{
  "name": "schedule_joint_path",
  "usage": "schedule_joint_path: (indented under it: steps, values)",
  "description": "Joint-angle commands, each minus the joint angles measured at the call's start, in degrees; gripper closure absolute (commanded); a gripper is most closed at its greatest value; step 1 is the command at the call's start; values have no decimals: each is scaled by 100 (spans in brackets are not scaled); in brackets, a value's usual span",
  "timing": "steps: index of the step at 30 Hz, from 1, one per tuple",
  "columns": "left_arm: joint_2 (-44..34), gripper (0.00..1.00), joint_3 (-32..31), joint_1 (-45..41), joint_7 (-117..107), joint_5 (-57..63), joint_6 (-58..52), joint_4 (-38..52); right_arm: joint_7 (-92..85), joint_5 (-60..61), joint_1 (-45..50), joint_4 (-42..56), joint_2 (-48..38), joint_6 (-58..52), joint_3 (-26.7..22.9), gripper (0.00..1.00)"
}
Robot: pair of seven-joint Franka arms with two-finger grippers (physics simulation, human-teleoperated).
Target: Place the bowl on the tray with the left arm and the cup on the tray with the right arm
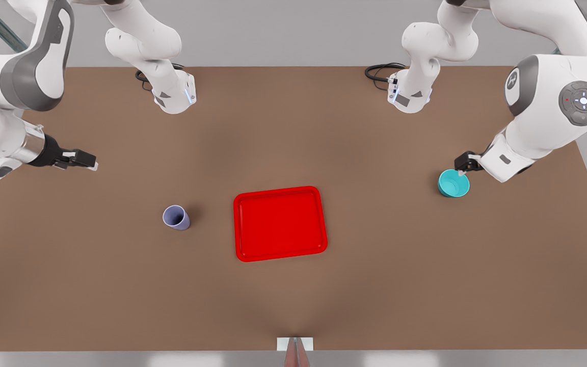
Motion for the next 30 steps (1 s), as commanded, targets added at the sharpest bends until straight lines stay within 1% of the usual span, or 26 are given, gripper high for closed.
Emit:
schedule_joint_path:
  steps: [1, 2, 4, 5, 6, 8, 9, 11, 13, 17, 26, 27, 28, 29, 30]
  values:
    - [0, 0, 4, 7, 5, 6, -3, -17, 0, 0, -59, 0, -1, -7, -1, 0]
    - [0, 0, 22, 16, -3, 15, -3, -70, 0, 0, -68, -9, -1, -7, -1, 0]
    - [0, 0, 250, 60, -3, -2, 50, -1080, 0, 0, -68, -9, -1, -16, -1, 0]
    - [70, 0, 329, 340, 111, -142, 207, -1572, 0, 0, -68, -9, -1, -16, -1, 0]
    - [88, 0, 434, 578, 672, -582, 893, -2328, 0, 0, -68, -9, -9, -16, -1, 0]
    - [140, 0, 1033, 683, 2623, -1022, 2035, -3453, 0, 0, -68, -9, -9, -16, -1, 0]
    - [219, 0, 1041, 824, 3151, -1039, 2449, -3717, 0, 0, -68, -9, -1, -16, -1, 0]
    - [553, 0, 1041, 1061, 3898, -1285, 3020, -3876, 0, 0, -68, -18, -1, -25, -1, 0]
    - [711, 0, 1041, 1176, 4268, -1444, 3381, -4051, 0, 0, -68, -35, -1, -16, -1, 0]
    - [1168, 0, 1041, 1351, 4821, -1821, 3803, -4069, 0, 0, -68, -35, -1, -16, -1, 0]
    - [1582, 0, 1024, 1413, 5121, -1839, 3838, -4034, 0, 0, -68, -35, -1, -25, -1, 0]
    - [1599, 22, 1024, 1413, 5112, -1839, 3847, -4025, 0, 0, -68, -35, -1, -25, -1, 0]
    - [1599, 55, 1024, 1413, 5121, -1839, 3838, -4025, 0, 0, -68, -35, -9, -25, -1, 0]
    - [1599, 67, 1024, 1413, 5121, -1830, 3838, -4016, 0, -9, -68, -44, -1, -25, -1, 0]
    - [1608, 67, 1024, 1413, 5121, -1813, 3821, -4025, 0, 0, -68, -44, -1, -16, -1, 0]
